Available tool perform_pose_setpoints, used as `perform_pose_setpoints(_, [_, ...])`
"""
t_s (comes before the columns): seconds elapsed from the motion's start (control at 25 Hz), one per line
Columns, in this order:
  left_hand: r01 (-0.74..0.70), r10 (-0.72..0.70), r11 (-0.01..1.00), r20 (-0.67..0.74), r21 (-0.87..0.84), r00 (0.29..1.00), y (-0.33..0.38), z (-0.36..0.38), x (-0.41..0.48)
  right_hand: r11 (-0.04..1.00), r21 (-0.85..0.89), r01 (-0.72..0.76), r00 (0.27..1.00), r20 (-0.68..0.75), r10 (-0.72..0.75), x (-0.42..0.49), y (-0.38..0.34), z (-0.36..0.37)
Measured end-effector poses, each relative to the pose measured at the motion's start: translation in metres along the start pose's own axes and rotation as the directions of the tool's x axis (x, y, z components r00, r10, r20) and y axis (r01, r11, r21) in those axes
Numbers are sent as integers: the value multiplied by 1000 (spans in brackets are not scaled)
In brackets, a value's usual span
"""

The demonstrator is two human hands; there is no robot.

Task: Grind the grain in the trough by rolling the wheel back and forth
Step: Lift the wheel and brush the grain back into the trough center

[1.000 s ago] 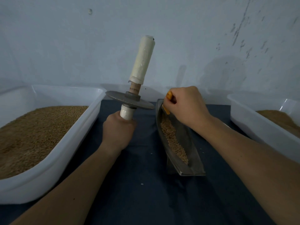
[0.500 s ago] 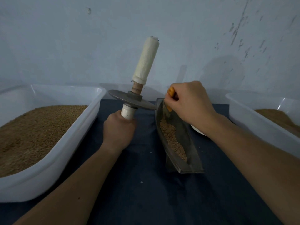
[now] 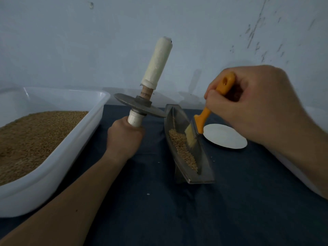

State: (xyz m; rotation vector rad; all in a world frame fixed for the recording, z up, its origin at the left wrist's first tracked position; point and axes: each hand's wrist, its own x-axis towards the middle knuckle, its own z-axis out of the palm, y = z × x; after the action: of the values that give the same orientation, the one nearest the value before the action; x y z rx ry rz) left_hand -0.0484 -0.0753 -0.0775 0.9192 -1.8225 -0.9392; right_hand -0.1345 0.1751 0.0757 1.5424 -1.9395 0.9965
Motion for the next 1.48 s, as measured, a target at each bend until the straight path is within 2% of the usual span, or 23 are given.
perform_pose_setpoints(0.2, [3, -3, 1000, 15, 0, 1000, -3, 0, 2, 999, -33, 8, 986, 165, -3, -25, -28, -14])
perform_pose_setpoints(0.4, [22, -21, 999, 14, -42, 1000, -4, 1, 3, 997, -76, -10, 974, 226, 27, -36, -15, 16])
perform_pose_setpoints(0.52, [26, -25, 998, 18, -49, 1000, -4, 1, 4, 995, -99, -11, 976, 213, 32, -31, -4, 27])
perform_pose_setpoints(0.72, [24, -23, 999, 29, -43, 999, -3, 1, 3, 997, -62, 53, 996, 80, -48, -24, -9, 3])
perform_pose_setpoints(0.88, [7, -7, 1000, 29, -22, 1000, -3, 0, 3, 999, -38, 36, 985, 169, -29, -36, -16, 11])
perform_pose_setpoints(1.0, [10, -10, 1000, 19, -21, 1000, -3, 0, 2, 990, -142, -4, 968, 248, 40, -42, -10, 33])
perform_pose_setpoints(1.12, [12, -11, 1000, 21, -12, 1000, -2, 0, 2, 993, -116, 11, 984, 180, 10, -38, -4, 32])
perform_pose_setpoints(1.24, [18, -18, 1000, 17, -7, 1000, -1, 1, 3, 993, -57, 104, 993, 64, -100, -37, -7, 17])
perform_pose_setpoints(1.4, [-2, 1, 1000, 4, 10, 1000, 1, -1, 0, 995, -83, 51, 980, 195, -34, -48, -4, 36])
perform_pose_setpoints(1.48, [-5, 5, 1000, 3, 15, 1000, 1, -2, -1, 995, -100, 26, 988, 157, -10, -46, 1, 42])
